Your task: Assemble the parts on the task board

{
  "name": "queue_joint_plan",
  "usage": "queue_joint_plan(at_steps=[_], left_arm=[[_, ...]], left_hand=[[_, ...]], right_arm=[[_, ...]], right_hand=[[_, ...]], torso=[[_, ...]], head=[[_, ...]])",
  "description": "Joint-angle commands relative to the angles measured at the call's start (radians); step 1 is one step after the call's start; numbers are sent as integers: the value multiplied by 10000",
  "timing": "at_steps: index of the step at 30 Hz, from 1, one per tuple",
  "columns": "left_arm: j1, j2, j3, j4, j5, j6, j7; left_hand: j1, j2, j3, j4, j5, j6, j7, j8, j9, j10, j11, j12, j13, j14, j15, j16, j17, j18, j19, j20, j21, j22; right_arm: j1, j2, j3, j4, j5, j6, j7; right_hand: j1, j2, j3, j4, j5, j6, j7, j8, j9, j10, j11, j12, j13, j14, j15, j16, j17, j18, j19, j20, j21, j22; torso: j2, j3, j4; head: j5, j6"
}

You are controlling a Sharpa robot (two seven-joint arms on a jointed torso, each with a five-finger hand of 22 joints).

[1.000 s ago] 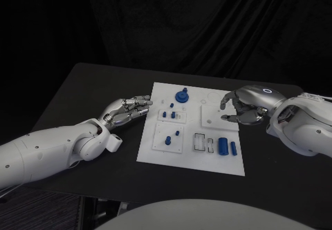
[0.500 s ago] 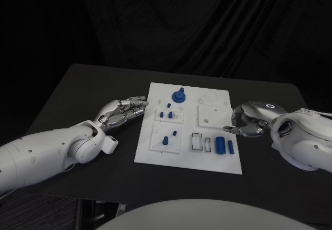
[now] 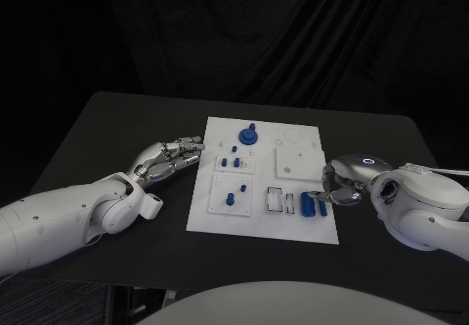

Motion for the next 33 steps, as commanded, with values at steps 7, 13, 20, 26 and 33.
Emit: queue_joint_plan(at_steps=[7,13,20,26,33], left_arm=[[-24,15,10,2,43,142,1159],[-27,9,10,6,43,156,1139],[-30,-5,10,16,43,168,1118],[-35,8,10,3,43,195,1096],[-40,14,10,-7,43,232,1068]], left_hand=[[12,79,64,-6,49,-84,15,14,-19,-32,30,-33,-5,71,13,62,14,163,27,92,14,3],[18,82,73,-13,49,-90,14,13,-20,-38,27,-37,-5,86,42,73,16,165,31,106,16,1],[26,94,93,-20,48,-98,15,13,-23,-46,13,-44,-4,100,141,89,18,161,37,143,21,-6],[25,95,96,-21,47,-100,16,13,-24,-50,6,-56,-5,107,171,95,19,157,35,156,21,-19],[25,95,96,-21,47,-100,16,13,-24,-50,6,-56,-5,107,171,95,19,157,35,156,21,-19]], right_arm=[[-241,178,1,-22,-418,121,-311],[-381,344,1,-165,-428,144,-284],[-586,534,2,-328,-431,180,-220],[-722,780,2,-552,-431,207,-179],[-815,1022,4,-777,-431,199,-111]], right_hand=[[-32,73,144,-12,20,237,-5,-130,-32,1040,-71,25,2630,1018,-133,-28,2537,-101,997,-114,38,2565],[-25,146,215,-18,4,408,-29,-284,-84,1040,-95,25,2630,1013,-160,-42,2513,-95,986,-144,16,2556],[-136,207,244,-16,-8,509,-27,-515,-159,1040,-99,25,2630,1014,-173,-37,2520,-94,983,-161,15,2554],[-190,245,273,-17,-18,548,-11,-705,-229,1040,-89,25,2630,1001,-169,-75,2454,-79,959,-162,-35,2535],[-357,337,305,-18,-29,683,1,-949,-323,1040,-76,25,2630,996,-157,-88,2432,-75,950,-153,-48,2529]], torso=[[-10,12,-4],[-3,22,-20],[-26,-2,10],[-25,0,20],[-20,6,-6]], head=[[-41,-2],[-23,-2],[-11,-2],[-35,-2],[-11,-2]])
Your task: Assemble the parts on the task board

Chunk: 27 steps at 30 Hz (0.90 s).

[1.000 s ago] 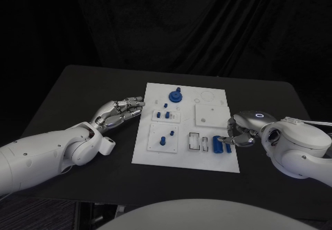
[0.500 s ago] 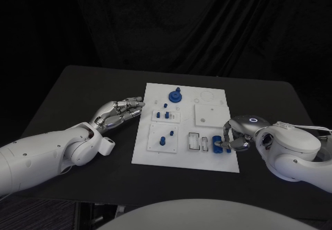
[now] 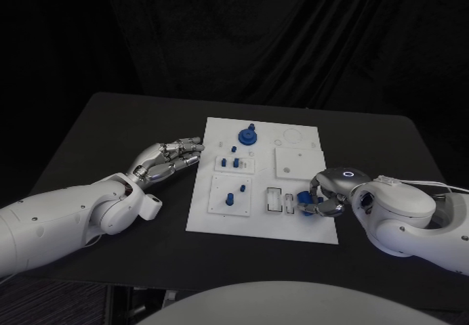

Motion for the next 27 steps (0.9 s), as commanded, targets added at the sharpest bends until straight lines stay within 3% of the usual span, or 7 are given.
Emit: queue_joint_plan(at_steps=[1,8,17,21,27], left_arm=[[-22,16,9,8,42,157,1064],[-28,24,9,3,42,201,1029],[-32,18,9,10,42,238,996],[-34,11,9,11,42,255,978],[-40,3,9,9,42,272,969]], left_hand=[[21,106,64,1,49,-61,-8,15,-15,-51,12,-49,-5,14,84,58,11,154,-1,58,22,-10],[16,114,69,6,49,-56,7,19,-14,-52,22,-50,-5,21,90,64,12,152,-3,66,21,-19],[12,121,75,9,49,-48,28,25,-12,-51,40,-46,-4,26,92,69,13,151,-1,73,22,-20],[10,125,81,11,49,-41,48,30,-11,-50,65,-45,-3,31,96,76,14,151,0,81,24,-23],[10,125,81,11,49,-41,48,30,-11,-50,65,-45,-3,31,96,76,14,151,0,81,24,-23]], right_arm=[[-50,75,3,-99,-86,81,-25],[-125,304,4,-360,-86,351,-39],[-229,473,6,-549,47,503,29],[-244,486,7,-580,266,297,184],[-252,390,9,-470,626,-427,528]], right_hand=[[-60,40,58,9,-29,87,4,-63,-22,1076,-42,25,2633,1030,-50,-44,2424,-76,908,-47,-55,2528],[1,105,144,-18,-41,191,6,-277,-96,1076,-43,25,2633,1011,-46,-98,2331,-56,875,-42,-121,2503],[479,400,498,-184,-84,387,27,-776,-222,1076,-24,25,2633,995,-25,-141,2253,-44,849,-21,-163,2486],[1039,501,765,-532,-85,484,13,-938,-220,1076,-37,25,2633,1000,-28,-127,2274,-48,856,-18,-146,2492],[1493,729,1067,-883,-95,749,-73,-996,-118,1076,-106,25,2633,1012,-68,-92,2327,-68,889,-46,-75,2518]], torso=[[5,2,-21],[1,6,-7],[-6,1,-14],[-5,-2,-15],[-7,4,-8]], head=[[24,-2],[9,-2],[45,-2],[73,-2],[96,-2]])
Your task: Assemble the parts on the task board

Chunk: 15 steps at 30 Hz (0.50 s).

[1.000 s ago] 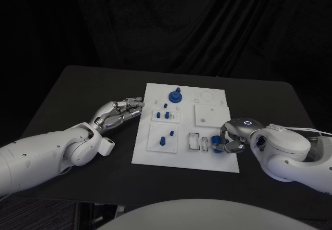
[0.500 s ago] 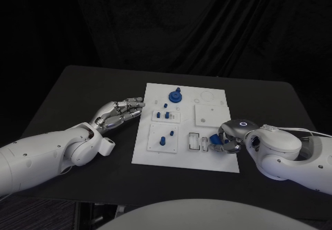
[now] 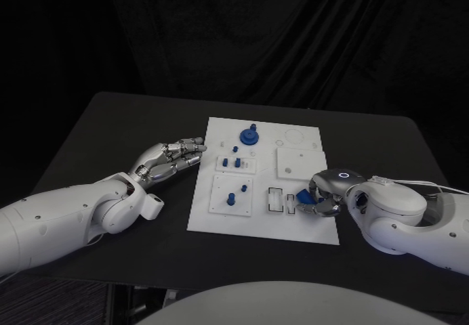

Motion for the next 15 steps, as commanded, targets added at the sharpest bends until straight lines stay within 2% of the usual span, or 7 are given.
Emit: queue_joint_plan(at_steps=[1,8,15], left_arm=[[-22,2,8,18,42,154,967],[-30,-13,8,14,42,158,954],[-34,25,8,-8,42,125,1014]], left_hand=[[10,125,53,-17,49,-41,48,30,-11,-14,29,-44,-4,-2,63,36,16,152,1,82,23,-13],[5,130,58,-13,49,-35,66,35,-10,-13,49,-44,-3,4,68,42,16,152,4,89,25,-10],[8,135,69,-14,49,-6,81,52,-3,-1,67,-14,1,8,63,49,16,155,12,95,29,-4]], right_arm=[[-91,-79,-53,82,517,-609,358],[-8,-418,-34,533,1719,-1580,657],[430,-578,-23,854,3961,-2403,1023]], right_hand=[[433,342,299,-361,31,171,-60,72,-37,1040,-74,26,2634,990,-87,18,2335,-71,894,-49,53,2522],[471,408,362,-427,21,372,-133,147,118,1040,-141,26,2634,993,-119,25,2344,-74,899,-78,65,2526],[482,404,377,-466,20,445,-180,183,197,1040,-187,26,2634,969,-126,-41,2223,-39,839,-86,-53,2480]], torso=[[-2,1,8],[-1,0,2],[2,3,-14]], head=[[13,-1],[23,-1],[20,-1]])
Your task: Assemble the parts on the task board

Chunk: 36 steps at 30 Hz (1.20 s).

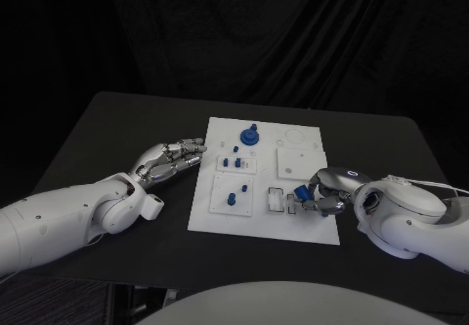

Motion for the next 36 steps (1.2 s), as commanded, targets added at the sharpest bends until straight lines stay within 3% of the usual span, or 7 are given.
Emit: queue_joint_plan(at_steps=[1,6,11,18,25,36], left_arm=[[-15,42,11,8,42,96,1019],[-16,68,11,-4,42,95,1035],[-17,42,11,6,42,75,1046],[-18,42,11,10,42,86,1043],[-18,50,12,5,42,97,1038],[-19,84,12,-23,42,128,1031]], left_hand=[[8,135,70,-14,49,31,44,52,-4,0,67,-14,1,8,64,49,17,155,13,95,29,-5],[15,137,78,-19,50,47,50,62,0,6,74,-3,2,8,57,51,17,157,17,95,32,-3],[17,138,80,-20,50,50,52,64,1,7,77,-5,2,11,55,54,17,158,15,96,31,-10],[15,138,82,-18,49,58,57,69,2,10,81,1,3,21,55,61,19,160,20,97,33,-5],[18,136,84,-21,49,61,59,71,3,10,83,-3,2,19,55,61,19,160,22,97,34,-3],[23,134,88,-25,49,65,62,75,4,11,86,-8,2,18,57,61,18,161,21,99,34,-11]], right_arm=[[132,-21,-2,140,2386,-1071,471],[246,121,-6,120,4762,-1189,674],[235,354,-22,-120,5905,-1093,767],[142,709,-29,-386,6337,-1043,714],[111,948,-29,-563,6429,-985,619],[86,1201,-28,-706,6454,-393,288]], right_hand=[[418,353,401,-461,25,327,-293,28,31,1040,-54,26,2635,990,-67,-31,2241,-40,841,-87,-21,2482],[416,372,414,-474,25,281,-299,11,63,1040,-79,26,2635,987,-44,-40,2223,-26,814,-81,-73,2462],[299,451,405,-410,15,158,-275,-1,138,1040,-68,26,2635,981,-2,-56,2192,-8,778,-49,-139,2437],[236,458,381,-382,10,75,-250,-25,166,1040,-48,26,2635,974,16,-72,2162,-2,765,-33,-162,2429],[37,467,276,-260,-2,-6,-203,-48,219,1040,-5,26,2635,967,52,-89,2127,8,745,1,-196,2416],[-370,480,-281,3,-25,-259,-71,-230,242,1040,112,26,2635,945,150,-140,2028,51,662,91,-353,2357]], torso=[[1,3,-6],[-16,-19,9],[-12,-39,5],[9,-27,38],[11,-16,8],[20,-16,12]], head=[[-9,-1],[18,-1],[14,-1],[13,-1],[29,-1],[44,-1]])
